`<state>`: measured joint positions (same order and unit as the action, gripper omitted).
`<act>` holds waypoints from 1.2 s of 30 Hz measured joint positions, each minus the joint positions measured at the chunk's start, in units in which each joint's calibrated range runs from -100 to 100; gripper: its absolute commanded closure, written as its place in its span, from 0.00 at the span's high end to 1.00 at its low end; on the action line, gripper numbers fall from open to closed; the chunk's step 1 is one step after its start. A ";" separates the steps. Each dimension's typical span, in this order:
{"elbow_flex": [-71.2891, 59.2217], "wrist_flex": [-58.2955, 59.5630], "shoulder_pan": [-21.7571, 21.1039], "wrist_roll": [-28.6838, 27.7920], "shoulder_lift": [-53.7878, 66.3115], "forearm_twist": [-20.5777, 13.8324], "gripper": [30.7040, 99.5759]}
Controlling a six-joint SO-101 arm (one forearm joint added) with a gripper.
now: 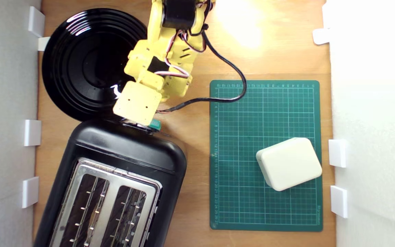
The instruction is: Start toaster
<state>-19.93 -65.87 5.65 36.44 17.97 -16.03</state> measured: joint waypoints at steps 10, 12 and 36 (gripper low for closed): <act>3.80 -11.15 -0.63 3.45 21.18 3.37 0.01; 0.74 -11.15 -0.81 3.45 26.68 3.27 0.01; -65.15 4.77 -5.78 -4.90 78.12 7.70 0.01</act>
<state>-85.08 -61.11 -0.14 31.54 96.08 -8.33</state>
